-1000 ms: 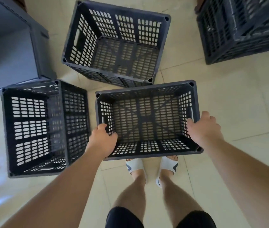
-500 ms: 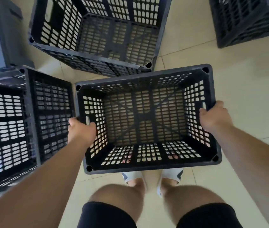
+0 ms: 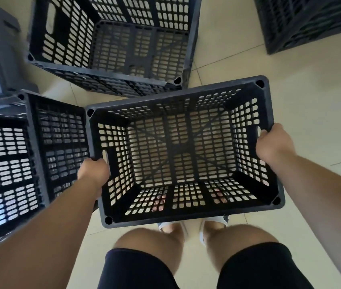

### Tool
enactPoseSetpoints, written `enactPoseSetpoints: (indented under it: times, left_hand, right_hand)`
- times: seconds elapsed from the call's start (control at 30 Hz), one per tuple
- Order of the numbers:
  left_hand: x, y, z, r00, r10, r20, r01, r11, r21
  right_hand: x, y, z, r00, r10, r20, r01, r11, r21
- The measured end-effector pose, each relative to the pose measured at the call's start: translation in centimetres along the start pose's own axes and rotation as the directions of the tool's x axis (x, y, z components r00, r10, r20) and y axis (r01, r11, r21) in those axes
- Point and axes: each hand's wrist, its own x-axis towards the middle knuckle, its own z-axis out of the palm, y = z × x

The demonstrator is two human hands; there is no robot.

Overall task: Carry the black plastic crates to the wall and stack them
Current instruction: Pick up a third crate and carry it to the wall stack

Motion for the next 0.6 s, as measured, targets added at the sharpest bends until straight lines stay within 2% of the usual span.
enactPoseSetpoints:
  times: [0.13, 0.27, 0.6]
  left_hand:
    - [-4.9, 1.1, -2.9, 0.999, 0.053, 0.000, -0.053, 0.999, 0.000]
    - [-10.9, 3.1, -7.2, 0.985, 0.174, 0.001, -0.173, 0.983, 0.064]
    - [-26.8, 9.2, -17.2, 0.903, 0.426, 0.045, -0.429, 0.897, 0.105]
  right_hand:
    - [-3.0, 1.6, -4.6, 0.999, 0.027, -0.044, -0.026, 0.999, 0.022]
    - [-7.0, 3.1, -11.0, 0.995, 0.064, -0.081, -0.061, 0.998, 0.032]
    - [-18.5, 6.2, -28.0, 0.968, 0.193, -0.158, -0.164, 0.971, 0.175]
